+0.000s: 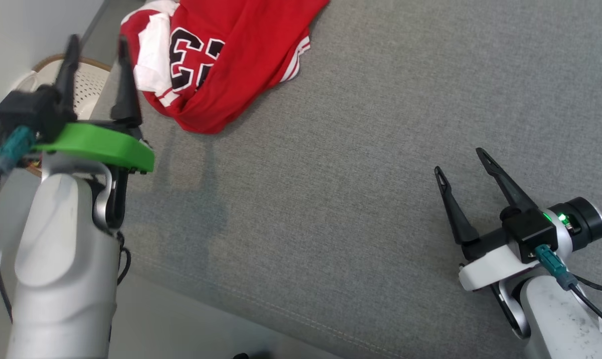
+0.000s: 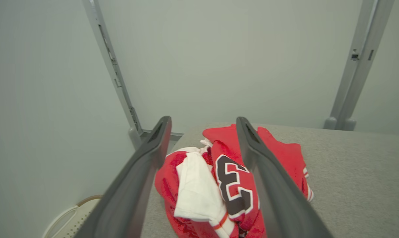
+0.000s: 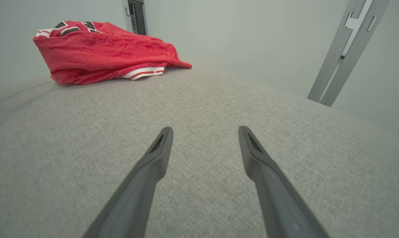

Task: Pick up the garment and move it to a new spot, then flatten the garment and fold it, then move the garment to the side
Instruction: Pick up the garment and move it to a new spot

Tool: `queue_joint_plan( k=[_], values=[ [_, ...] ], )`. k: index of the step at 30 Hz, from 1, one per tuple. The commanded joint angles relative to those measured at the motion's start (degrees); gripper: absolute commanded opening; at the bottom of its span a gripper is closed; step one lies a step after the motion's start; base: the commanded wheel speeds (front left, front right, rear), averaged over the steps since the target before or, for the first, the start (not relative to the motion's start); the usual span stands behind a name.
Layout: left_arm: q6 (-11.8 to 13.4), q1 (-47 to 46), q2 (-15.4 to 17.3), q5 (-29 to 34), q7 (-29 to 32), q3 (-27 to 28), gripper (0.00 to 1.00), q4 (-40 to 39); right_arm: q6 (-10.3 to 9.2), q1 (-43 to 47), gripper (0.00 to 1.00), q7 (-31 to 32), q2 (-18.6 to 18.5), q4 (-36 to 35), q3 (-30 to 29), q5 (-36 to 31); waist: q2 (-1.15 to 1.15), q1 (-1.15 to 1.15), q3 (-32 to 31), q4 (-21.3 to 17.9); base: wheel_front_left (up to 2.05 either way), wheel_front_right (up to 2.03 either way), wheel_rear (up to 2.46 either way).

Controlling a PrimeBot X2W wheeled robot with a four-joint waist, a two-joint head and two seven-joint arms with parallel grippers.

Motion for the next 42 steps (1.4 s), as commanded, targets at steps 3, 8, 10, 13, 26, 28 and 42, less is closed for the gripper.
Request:
queue_joint_plan(
  k=[3,8,10,13,26,28,42],
  values=[
    [-0.1,-9.2,4.2,-10.1,7.0,-5.7,1.00,6.7,0.03,-1.2,1.00,-0.2,-1.1,-0.4,-0.5,-0.5,0.00,-0.01,5.2,-3.8,0.00,0.00,0.00],
    [-0.1,-15.8,9.7,-22.0,18.4,-12.8,1.00,13.5,0.03,-1.6,1.00,-0.2,-1.3,-1.1,-1.1,-0.7,0.00,-0.01,6.5,-6.4,0.00,0.00,0.00],
    [-0.1,-16.6,11.5,-24.6,21.6,-15.2,1.00,15.4,0.03,-1.7,1.00,-0.2,-1.1,-1.3,-1.4,-0.8,0.00,-0.01,6.8,-7.4,0.00,0.00,0.00],
    [-0.1,-16.4,13.1,-28.0,24.6,-18.7,1.00,17.2,0.03,-1.7,1.00,-0.2,-1.0,-1.6,-1.9,-1.0,0.00,-0.01,7.3,-8.4,0.00,0.00,0.00],
    [-0.1,-17.2,15.8,-32.6,17.3,-27.7,0.00,20.7,0.03,-1.5,1.00,0.0,-1.4,-1.5,-2.7,-1.4,0.00,-0.01,8.1,-8.3,0.00,0.00,0.00],
    [-0.1,-17.7,16.5,-33.0,14.4,-28.5,0.00,20.2,0.03,-1.7,1.00,0.0,-1.0,-1.2,-2.3,-1.3,0.00,-0.01,7.4,-8.2,0.00,0.00,0.00],
    [1.0,-20.9,23.4,-27.4,3.1,-31.9,0.00,10.7,0.02,-0.3,1.00,-0.1,4.9,0.2,-1.2,0.7,0.00,-0.01,-4.6,-12.7,0.00,0.00,0.00]
  ],
)
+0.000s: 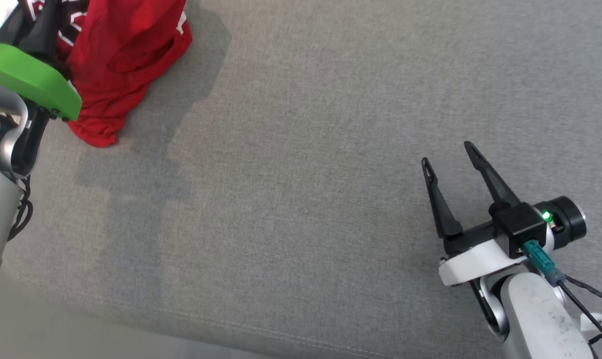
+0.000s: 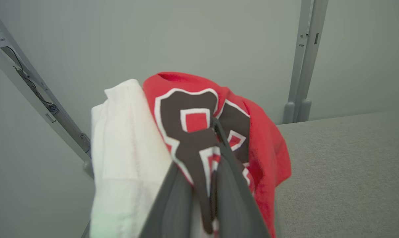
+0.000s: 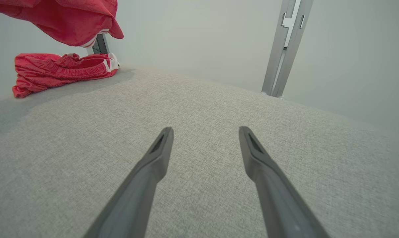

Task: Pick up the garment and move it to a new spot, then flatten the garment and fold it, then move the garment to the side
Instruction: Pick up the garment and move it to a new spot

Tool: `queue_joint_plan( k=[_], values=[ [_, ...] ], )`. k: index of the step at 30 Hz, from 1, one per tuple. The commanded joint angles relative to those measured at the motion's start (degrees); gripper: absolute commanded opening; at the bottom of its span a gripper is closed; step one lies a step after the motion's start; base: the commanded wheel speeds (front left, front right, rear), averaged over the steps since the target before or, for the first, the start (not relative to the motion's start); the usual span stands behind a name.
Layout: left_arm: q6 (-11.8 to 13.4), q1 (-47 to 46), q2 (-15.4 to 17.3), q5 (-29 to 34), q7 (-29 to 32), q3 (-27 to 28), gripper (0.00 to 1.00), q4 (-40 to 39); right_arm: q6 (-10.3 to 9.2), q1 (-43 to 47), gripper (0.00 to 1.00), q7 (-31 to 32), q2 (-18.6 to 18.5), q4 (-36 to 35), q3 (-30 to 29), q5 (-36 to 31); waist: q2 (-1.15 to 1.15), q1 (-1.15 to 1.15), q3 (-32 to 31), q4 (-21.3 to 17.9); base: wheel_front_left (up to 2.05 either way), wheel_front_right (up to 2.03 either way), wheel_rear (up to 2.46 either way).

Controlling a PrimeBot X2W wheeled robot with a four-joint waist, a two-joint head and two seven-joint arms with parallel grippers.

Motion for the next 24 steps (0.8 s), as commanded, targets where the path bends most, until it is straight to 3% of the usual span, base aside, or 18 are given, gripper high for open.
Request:
queue_joint_plan(
  k=[1,8,14,18,24],
  values=[
    [0.6,-0.8,1.1,0.7,0.1,-0.2,0.00,-2.1,0.03,1.0,1.00,0.0,0.7,0.3,0.0,0.7,0.00,0.00,-5.3,-3.9,0.00,0.00,0.00],
    [2.8,1.3,4.0,2.1,4.4,-1.6,0.00,-15.4,0.02,2.3,1.00,0.0,3.2,-0.5,0.4,2.0,0.00,0.00,-9.9,-12.1,0.00,0.00,0.00],
    [5.4,3.9,3.1,1.9,8.1,-3.5,0.00,-24.1,0.03,1.4,1.00,0.0,3.8,-1.7,0.2,2.9,0.00,0.00,-10.0,-21.2,0.00,0.00,0.00],
    [6.4,5.9,1.2,2.1,9.8,-6.0,0.00,-25.3,0.02,1.5,1.00,0.0,3.9,-2.4,-0.2,5.6,0.00,0.00,-8.9,-27.0,0.00,0.00,0.00],
    [5.5,7.7,-2.7,4.1,9.5,-10.9,0.00,-20.0,0.03,1.7,1.00,0.0,3.9,-3.3,-1.1,8.3,0.00,0.00,-5.5,-32.7,0.00,0.00,0.00]
  ],
)
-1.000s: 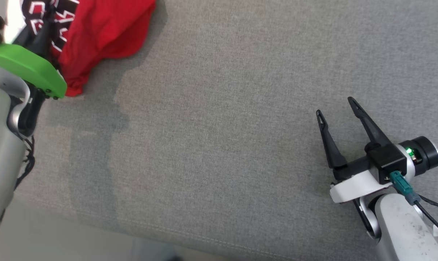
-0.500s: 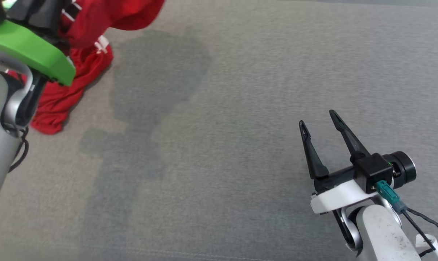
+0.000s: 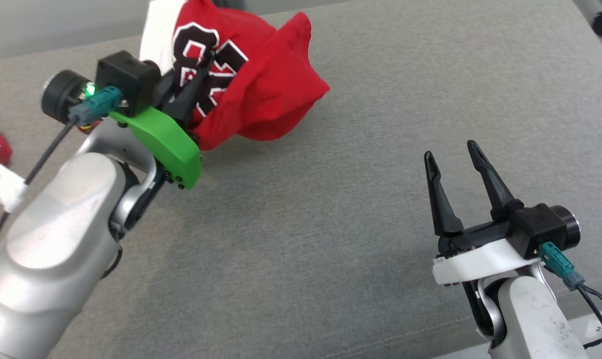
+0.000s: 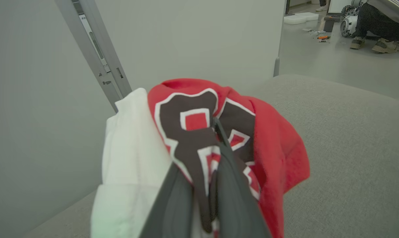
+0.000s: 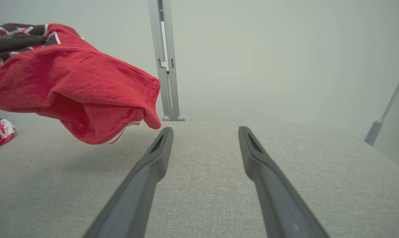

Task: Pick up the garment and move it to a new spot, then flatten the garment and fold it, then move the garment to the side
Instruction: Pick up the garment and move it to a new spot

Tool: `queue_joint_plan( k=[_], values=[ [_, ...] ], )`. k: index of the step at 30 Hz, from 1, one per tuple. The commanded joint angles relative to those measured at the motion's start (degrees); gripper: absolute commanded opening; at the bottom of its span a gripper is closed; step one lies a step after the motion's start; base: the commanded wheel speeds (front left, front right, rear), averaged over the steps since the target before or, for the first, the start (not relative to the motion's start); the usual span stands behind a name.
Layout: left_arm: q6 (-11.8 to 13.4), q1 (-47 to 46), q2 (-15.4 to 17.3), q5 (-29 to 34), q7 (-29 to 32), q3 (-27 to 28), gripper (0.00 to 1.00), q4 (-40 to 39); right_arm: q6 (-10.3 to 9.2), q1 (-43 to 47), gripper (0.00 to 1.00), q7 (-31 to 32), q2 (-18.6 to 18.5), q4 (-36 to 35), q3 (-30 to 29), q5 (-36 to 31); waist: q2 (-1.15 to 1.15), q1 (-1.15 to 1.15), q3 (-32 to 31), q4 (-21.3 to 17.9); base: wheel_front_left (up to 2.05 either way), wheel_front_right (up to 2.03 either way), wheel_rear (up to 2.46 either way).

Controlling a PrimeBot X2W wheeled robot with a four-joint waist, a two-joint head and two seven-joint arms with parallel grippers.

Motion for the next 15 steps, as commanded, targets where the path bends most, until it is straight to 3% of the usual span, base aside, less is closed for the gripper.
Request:
queue_joint_plan(
  k=[1,11,12,13,14,15],
  values=[
    [-0.4,1.0,-1.2,0.5,-0.9,-0.8,0.00,1.8,0.02,0.0,1.00,0.0,0.1,-0.4,0.0,0.8,0.00,0.00,3.0,-8.0,0.00,0.00,0.00],
    [-3.8,3.2,-13.8,-0.2,-9.5,-5.2,0.00,23.5,0.02,-1.9,1.00,0.0,0.1,-0.6,0.9,2.0,0.00,0.00,7.5,-10.1,0.00,0.00,0.00],
    [-4.1,3.1,-15.2,-0.2,-10.7,-5.5,0.16,25.2,0.03,-2.0,1.00,0.0,0.1,-0.5,0.8,2.0,0.00,0.00,7.4,-10.0,0.00,0.00,0.00],
    [-4.3,3.0,-16.2,-0.3,-11.4,-5.7,0.89,26.4,0.02,-2.1,1.00,0.0,0.1,-0.6,0.8,1.8,0.00,0.00,7.3,-9.9,0.00,0.00,0.00],
    [-4.6,2.9,-17.3,-0.3,-12.4,-5.8,1.00,27.7,0.02,-2.0,1.00,0.0,0.1,-0.5,0.8,1.4,0.00,0.00,7.0,-9.5,0.00,0.00,0.00],
    [-4.6,2.8,-18.0,-0.3,-13.2,-5.7,1.00,28.4,0.03,-1.7,1.00,0.0,0.1,-0.4,0.9,1.2,0.00,0.00,6.6,-9.2,0.00,0.00,0.00]
  ],
)
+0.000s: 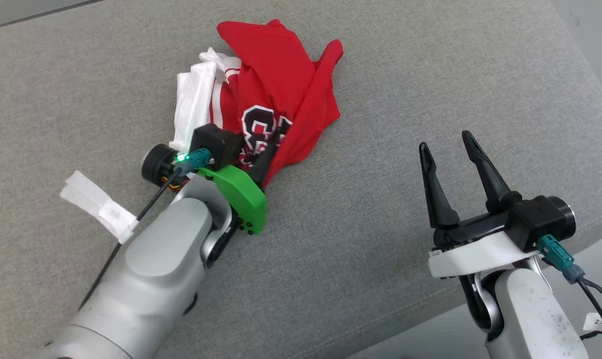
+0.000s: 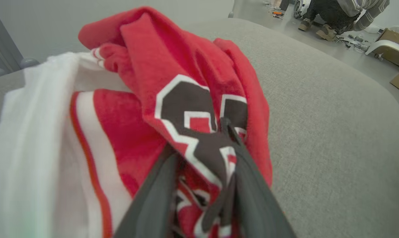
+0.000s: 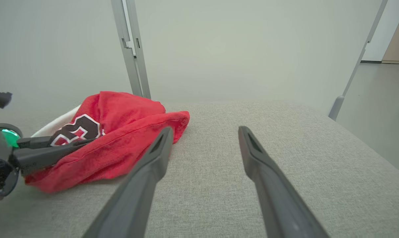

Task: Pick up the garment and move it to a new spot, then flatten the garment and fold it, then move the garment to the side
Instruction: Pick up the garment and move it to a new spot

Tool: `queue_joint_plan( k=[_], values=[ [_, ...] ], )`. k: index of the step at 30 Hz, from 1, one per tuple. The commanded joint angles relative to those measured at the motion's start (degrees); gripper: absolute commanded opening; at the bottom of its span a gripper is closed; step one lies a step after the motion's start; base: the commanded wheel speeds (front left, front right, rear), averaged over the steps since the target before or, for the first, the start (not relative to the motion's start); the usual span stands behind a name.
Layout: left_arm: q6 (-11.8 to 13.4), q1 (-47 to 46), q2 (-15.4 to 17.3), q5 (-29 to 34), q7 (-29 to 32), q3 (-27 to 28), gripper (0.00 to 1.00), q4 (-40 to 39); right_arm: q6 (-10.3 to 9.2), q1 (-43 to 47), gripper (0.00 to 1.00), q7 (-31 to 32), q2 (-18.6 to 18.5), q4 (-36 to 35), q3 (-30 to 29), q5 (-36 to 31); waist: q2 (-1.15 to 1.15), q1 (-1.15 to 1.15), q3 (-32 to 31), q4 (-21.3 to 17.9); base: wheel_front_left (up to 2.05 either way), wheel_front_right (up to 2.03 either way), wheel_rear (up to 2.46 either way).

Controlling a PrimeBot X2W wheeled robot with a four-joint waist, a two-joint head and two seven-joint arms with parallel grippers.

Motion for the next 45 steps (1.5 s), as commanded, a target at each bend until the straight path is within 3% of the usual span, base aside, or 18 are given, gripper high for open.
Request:
queue_joint_plan(
  k=[1,6,11,18,23,33,40,45],
  values=[
    [-0.3,0.2,-0.8,-0.1,-1.1,0.3,1.00,0.7,0.03,0.2,1.00,0.0,0.1,0.2,0.3,-0.8,0.00,0.00,-0.7,0.5,0.00,0.00,0.00],
    [0.2,1.4,-2.3,2.3,-2.7,2.0,1.00,-0.6,0.02,1.9,1.00,0.0,0.0,0.8,0.6,-1.7,0.00,0.00,-4.6,3.5,0.00,0.00,0.00],
    [3.6,7.7,-0.3,7.3,-2.7,9.7,1.00,-10.6,0.02,3.6,1.00,0.0,0.0,1.7,1.2,-2.1,0.00,0.00,-9.6,7.8,0.00,0.00,0.00],
    [9.8,23.2,1.7,14.3,-2.7,23.2,1.00,-22.6,0.02,6.6,1.00,0.0,0.0,3.2,2.4,-2.4,0.00,0.00,-17.2,13.6,0.00,0.00,0.00],
    [11.7,36.4,0.7,19.5,-2.7,33.7,1.00,-29.6,0.02,8.6,1.00,0.0,0.0,3.5,1.9,-2.1,0.00,0.00,-20.0,16.6,0.00,0.00,0.00],
    [8.1,51.0,-5.7,25.6,-2.7,46.1,1.00,-38.6,0.02,12.7,1.00,0.0,0.0,3.4,0.4,-2.4,0.00,0.00,-22.3,17.5,0.00,0.00,0.00],
    [6.0,56.5,-7.2,28.0,-2.7,48.2,1.00,-39.8,0.02,14.7,1.00,0.0,0.0,3.7,-0.9,-1.3,0.00,0.00,-22.9,17.0,0.00,0.00,0.00],
    [6.8,56.3,-7.2,28.5,-2.7,46.3,1.00,-39.8,0.02,14.8,1.00,0.0,0.0,4.2,-0.7,-0.9,0.00,0.00,-22.6,17.2,0.00,0.00,0.00]
  ],
)
